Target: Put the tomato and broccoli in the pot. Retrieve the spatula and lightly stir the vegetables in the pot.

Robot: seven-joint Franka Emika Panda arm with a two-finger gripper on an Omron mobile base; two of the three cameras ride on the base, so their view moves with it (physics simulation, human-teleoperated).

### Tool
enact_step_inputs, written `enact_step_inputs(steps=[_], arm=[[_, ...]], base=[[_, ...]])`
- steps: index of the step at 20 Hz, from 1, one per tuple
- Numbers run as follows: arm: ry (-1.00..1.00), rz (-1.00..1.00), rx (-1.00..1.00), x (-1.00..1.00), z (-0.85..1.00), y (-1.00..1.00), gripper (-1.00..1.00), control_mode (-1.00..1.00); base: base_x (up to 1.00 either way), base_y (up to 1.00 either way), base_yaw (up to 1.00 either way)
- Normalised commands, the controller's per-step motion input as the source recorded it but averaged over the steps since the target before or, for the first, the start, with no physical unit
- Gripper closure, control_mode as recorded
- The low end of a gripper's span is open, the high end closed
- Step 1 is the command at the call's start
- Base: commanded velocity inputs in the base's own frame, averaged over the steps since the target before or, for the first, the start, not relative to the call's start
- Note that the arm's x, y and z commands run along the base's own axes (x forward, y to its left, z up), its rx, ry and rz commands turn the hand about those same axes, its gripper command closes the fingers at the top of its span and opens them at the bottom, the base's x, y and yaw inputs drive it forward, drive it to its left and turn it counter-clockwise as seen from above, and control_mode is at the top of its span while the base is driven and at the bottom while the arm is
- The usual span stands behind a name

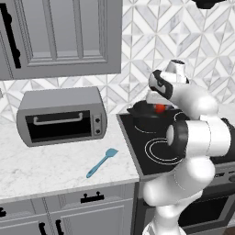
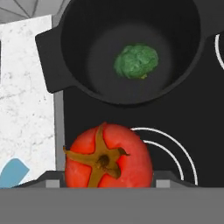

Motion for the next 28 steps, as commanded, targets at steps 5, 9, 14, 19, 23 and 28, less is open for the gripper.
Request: enact_step_inputs(steps=[5, 9, 14, 19, 23, 28], arm=[[0.12, 0.00, -0.05, 1.00, -0.76, -0.04, 1.00, -1.00], [0.02, 0.00, 0.00, 1.00, -0.50, 0.00, 1.00, -1.00], [0.00, 0.00, -0.01, 0.88, -0.51, -0.01, 1.00, -1.00], [0.00, 0.02, -0.01, 0.20, -0.31, 0.00, -1.00, -1.00], [0.00, 0.00, 0.00, 0.00, 0.00, 0.00, -1.00, -1.00], [-0.03, 0.00, 0.00, -0.34, 0.19, 0.02, -1.00, -1.00]], base=[[0.00, 0.00, 0.00], [0.00, 0.00, 0.00], [0.00, 0.00, 0.00], [0.00, 0.00, 0.00], [0.00, 0.00, 0.00], [0.00, 0.00, 0.00]])
